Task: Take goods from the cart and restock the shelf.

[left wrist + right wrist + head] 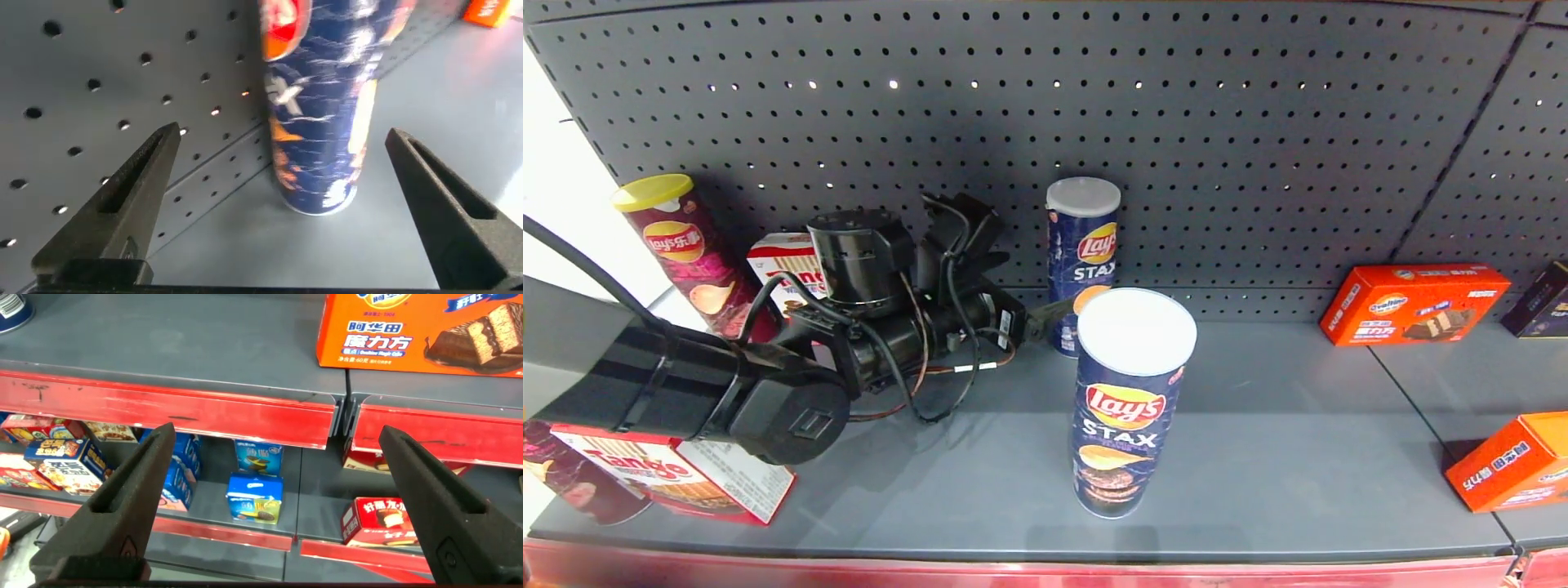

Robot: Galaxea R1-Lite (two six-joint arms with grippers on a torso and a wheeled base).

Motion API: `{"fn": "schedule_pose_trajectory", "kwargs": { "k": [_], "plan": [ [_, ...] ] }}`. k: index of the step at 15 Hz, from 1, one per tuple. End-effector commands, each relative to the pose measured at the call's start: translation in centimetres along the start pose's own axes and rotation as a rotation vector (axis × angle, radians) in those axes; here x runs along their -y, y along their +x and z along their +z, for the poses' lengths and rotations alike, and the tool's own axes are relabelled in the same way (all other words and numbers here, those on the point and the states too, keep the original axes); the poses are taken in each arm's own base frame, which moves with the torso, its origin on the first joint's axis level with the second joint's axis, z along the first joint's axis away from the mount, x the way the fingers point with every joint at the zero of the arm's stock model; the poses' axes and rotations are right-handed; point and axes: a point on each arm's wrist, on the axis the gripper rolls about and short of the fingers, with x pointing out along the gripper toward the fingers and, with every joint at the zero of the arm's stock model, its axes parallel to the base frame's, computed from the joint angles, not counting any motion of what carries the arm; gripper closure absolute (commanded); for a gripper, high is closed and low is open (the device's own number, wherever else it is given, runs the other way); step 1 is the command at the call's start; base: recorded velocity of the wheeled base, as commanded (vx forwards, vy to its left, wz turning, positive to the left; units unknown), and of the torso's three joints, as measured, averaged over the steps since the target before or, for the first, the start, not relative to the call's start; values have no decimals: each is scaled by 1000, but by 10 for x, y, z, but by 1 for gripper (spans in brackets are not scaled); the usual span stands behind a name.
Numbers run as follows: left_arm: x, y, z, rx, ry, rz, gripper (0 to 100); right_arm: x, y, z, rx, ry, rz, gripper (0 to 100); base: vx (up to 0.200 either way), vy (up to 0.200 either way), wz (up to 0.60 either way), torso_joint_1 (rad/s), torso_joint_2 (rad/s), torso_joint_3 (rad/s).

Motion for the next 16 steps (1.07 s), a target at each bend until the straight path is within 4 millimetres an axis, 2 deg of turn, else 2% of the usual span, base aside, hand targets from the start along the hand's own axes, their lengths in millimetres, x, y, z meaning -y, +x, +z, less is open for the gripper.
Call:
{"fn": "schedule_pose_trajectory", "kwargs": {
  "k": [1,16],
  "plan": [
    [-1,4,-6,-15,-2,15,0,0,0,0,-1,0,1,0,0,0,0,0,0,0],
    [-9,6,-1,-10,-1,126,0,0,0,0,-1,0,1,0,0,0,0,0,0,0]
  ]
}}
